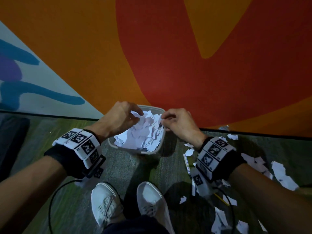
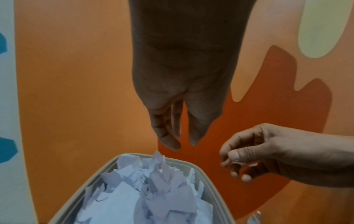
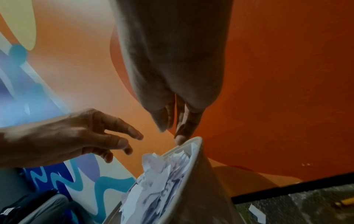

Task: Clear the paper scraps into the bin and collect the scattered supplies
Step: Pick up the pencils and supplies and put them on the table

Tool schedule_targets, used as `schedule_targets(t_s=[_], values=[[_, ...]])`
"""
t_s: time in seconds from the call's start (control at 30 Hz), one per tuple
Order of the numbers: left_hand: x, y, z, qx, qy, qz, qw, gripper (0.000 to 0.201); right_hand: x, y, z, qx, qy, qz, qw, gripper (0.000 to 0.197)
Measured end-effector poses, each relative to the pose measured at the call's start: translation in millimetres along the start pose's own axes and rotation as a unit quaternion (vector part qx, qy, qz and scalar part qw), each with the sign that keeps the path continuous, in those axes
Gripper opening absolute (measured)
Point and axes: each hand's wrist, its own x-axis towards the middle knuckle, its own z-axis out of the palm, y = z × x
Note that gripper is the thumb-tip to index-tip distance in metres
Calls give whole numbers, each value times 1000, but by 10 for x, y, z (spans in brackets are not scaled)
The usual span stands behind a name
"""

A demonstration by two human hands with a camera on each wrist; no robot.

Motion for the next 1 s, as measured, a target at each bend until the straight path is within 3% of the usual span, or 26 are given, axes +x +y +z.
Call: schedule_targets(t_s=[0.23, 0.63, 0.83, 0.93, 1.0], values=[[-244, 469, 162, -58, -68, 39, 995, 17, -489, 277, -420, -107, -55, -18, 993, 11], [-474, 690, 371, -104, -111, 0, 988, 12, -793, 640, -796, -206, -149, 18, 967, 12], [-363, 682, 1144, -163, -177, -10, 971, 18, -1173, 1279, -739, -185, -188, 106, 959, 14], [-293, 708, 1739, -169, -194, -26, 966, 17, -1387, 1768, -593, -179, -183, 133, 958, 37], [-281, 685, 2162, -164, -191, -48, 967, 14, -1517, 2044, -459, -189, -198, 172, 946, 25]])
